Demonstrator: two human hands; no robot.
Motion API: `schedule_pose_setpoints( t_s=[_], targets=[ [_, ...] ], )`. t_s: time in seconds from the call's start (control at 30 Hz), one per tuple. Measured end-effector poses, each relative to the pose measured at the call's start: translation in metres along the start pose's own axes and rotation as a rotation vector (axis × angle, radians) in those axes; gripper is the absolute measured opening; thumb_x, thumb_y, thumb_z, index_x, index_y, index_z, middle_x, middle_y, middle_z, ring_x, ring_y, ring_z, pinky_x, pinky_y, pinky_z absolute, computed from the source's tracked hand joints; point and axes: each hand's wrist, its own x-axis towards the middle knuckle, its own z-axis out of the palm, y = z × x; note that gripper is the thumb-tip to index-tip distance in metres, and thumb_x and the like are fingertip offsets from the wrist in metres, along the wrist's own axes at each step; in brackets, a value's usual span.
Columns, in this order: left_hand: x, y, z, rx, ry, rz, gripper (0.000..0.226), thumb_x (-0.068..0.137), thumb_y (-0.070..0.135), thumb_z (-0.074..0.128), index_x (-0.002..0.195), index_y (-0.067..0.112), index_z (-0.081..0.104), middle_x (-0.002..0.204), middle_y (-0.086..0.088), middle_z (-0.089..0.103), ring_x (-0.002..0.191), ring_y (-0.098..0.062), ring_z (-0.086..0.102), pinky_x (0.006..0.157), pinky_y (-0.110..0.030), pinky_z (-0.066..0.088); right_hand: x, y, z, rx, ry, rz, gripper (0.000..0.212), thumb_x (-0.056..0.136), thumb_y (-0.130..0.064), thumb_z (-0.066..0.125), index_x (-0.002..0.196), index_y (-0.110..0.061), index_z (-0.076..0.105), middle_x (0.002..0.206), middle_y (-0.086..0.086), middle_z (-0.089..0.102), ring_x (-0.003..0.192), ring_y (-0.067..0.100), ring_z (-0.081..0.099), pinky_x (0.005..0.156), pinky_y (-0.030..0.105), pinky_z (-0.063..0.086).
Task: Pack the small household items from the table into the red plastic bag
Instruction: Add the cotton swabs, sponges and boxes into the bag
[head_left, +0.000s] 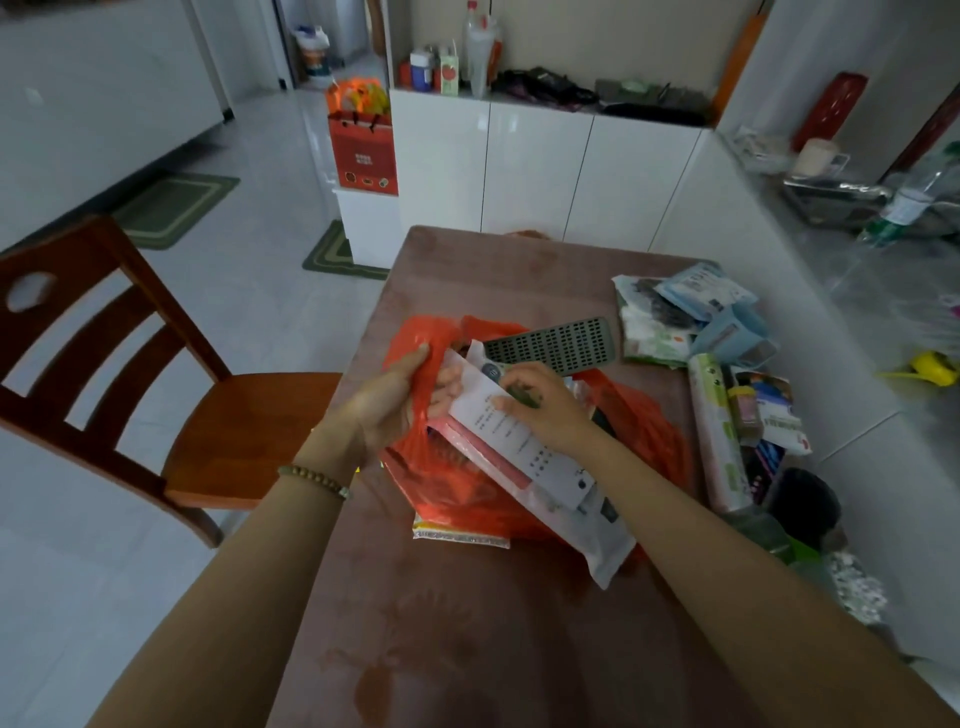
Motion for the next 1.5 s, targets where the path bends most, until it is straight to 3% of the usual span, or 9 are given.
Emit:
schedule_pose_setpoints(
  t_s=[0.17, 0.4, 0.63, 0.73, 0.8, 0.93, 1.1, 1.27, 1.5],
  targets=[
    [0.020, -0.014, 0.012, -0.008, -0.069, -0.032, 0.047, 0.102, 0.038, 0.020, 0.131, 0.010, 0.045, 0.112, -0.010, 0.068, 0.094, -0.024, 0.070, 0.086, -0.034, 0.055, -0.001, -0.005, -0.015, 0.153, 0.026, 0.082, 0.014, 0.083, -0.018, 0.069, 0.096, -0.018, 0.063, 0.099, -0.011, 0.056, 0.095, 0.007, 0.054, 0.079, 0.012, 0.040],
    [0.033, -0.026, 0.010, -0.072, -0.090, -0.038, 0.051, 0.102, 0.040, 0.020, 0.138, 0.010, 0.038, 0.110, -0.009, 0.071, 0.097, -0.026, 0.070, 0.081, -0.033, 0.059, -0.057, 0.065, -0.068, 0.237, 0.146, 0.483, 0.041, 0.099, -0.037, 0.037, 0.082, -0.013, 0.066, 0.091, 0.007, 0.069, 0.093, 0.030, 0.065, 0.077, 0.030, 0.051],
    [0.038, -0.032, 0.014, -0.020, -0.077, 0.008, 0.052, 0.102, 0.039, 0.020, 0.144, 0.010, 0.031, 0.112, -0.009, 0.071, 0.101, -0.025, 0.069, 0.082, -0.032, 0.059, -0.100, 0.092, -0.089, -0.560, -0.329, 0.602, 0.054, 0.101, -0.044, 0.017, 0.147, -0.019, 0.027, 0.140, 0.010, 0.049, 0.124, 0.029, 0.047, 0.106, 0.043, 0.033],
    [0.039, -0.033, 0.015, 0.014, -0.063, 0.024, 0.053, 0.102, 0.039, 0.019, 0.145, 0.010, 0.030, 0.109, -0.008, 0.072, 0.099, -0.024, 0.070, 0.080, -0.030, 0.059, -0.108, 0.099, -0.099, -0.940, -0.444, 0.497, 0.058, 0.101, -0.030, 0.024, 0.150, -0.028, -0.007, 0.129, 0.013, 0.055, 0.121, 0.033, 0.047, 0.106, 0.047, 0.029],
    [0.042, -0.035, 0.014, 0.031, -0.047, 0.031, 0.054, 0.102, 0.040, 0.019, 0.146, 0.010, 0.028, 0.110, -0.008, 0.071, 0.100, -0.024, 0.070, 0.079, -0.030, 0.059, -0.113, 0.098, -0.109, -1.006, -0.405, 0.444, 0.048, 0.102, -0.033, 0.018, 0.149, -0.027, 0.017, 0.102, 0.010, 0.062, 0.114, 0.029, 0.052, 0.109, 0.045, 0.025],
    [0.044, -0.037, 0.016, 0.047, -0.012, 0.062, 0.051, 0.102, 0.039, 0.020, 0.144, 0.011, 0.029, 0.107, -0.009, 0.072, 0.095, -0.022, 0.071, 0.080, -0.029, 0.059, -0.124, 0.099, -0.125, -0.610, -0.138, 0.379, 0.058, 0.092, -0.059, 0.032, 0.057, -0.019, 0.055, 0.056, -0.003, 0.048, 0.065, 0.015, 0.054, 0.096, 0.036, 0.034],
    [0.047, -0.035, 0.024, 0.077, 0.064, 0.120, 0.049, 0.102, 0.037, 0.022, 0.132, 0.004, 0.041, 0.122, -0.014, 0.062, 0.095, -0.017, 0.068, 0.084, -0.025, 0.055, -0.129, 0.092, -0.148, -0.762, -0.046, 0.271, 0.048, 0.070, -0.078, 0.051, 0.092, -0.037, 0.064, 0.079, -0.009, 0.059, 0.091, 0.020, 0.046, 0.078, 0.032, 0.036],
    [0.034, -0.035, 0.030, 0.439, 0.115, 0.201, 0.054, 0.101, 0.043, 0.025, 0.125, 0.006, 0.056, 0.125, -0.012, 0.062, 0.114, -0.022, 0.059, 0.105, -0.038, 0.043, -0.119, 0.063, -0.149, -0.472, 0.082, 0.168, 0.011, 0.080, -0.030, 0.072, 0.092, -0.031, 0.071, 0.085, -0.017, 0.061, 0.089, 0.006, 0.058, 0.086, 0.027, 0.042],
    [0.024, -0.044, 0.058, 0.980, 0.171, 0.406, 0.026, 0.101, 0.025, 0.039, 0.121, 0.009, 0.042, 0.079, 0.001, 0.059, 0.069, -0.019, 0.058, 0.059, -0.018, 0.047, -0.091, 0.026, -0.159, 0.149, 0.341, 0.119, 0.020, 0.091, -0.010, 0.057, 0.093, -0.026, 0.070, 0.094, -0.012, 0.068, 0.086, -0.003, 0.062, 0.081, 0.018, 0.047]
  ],
)
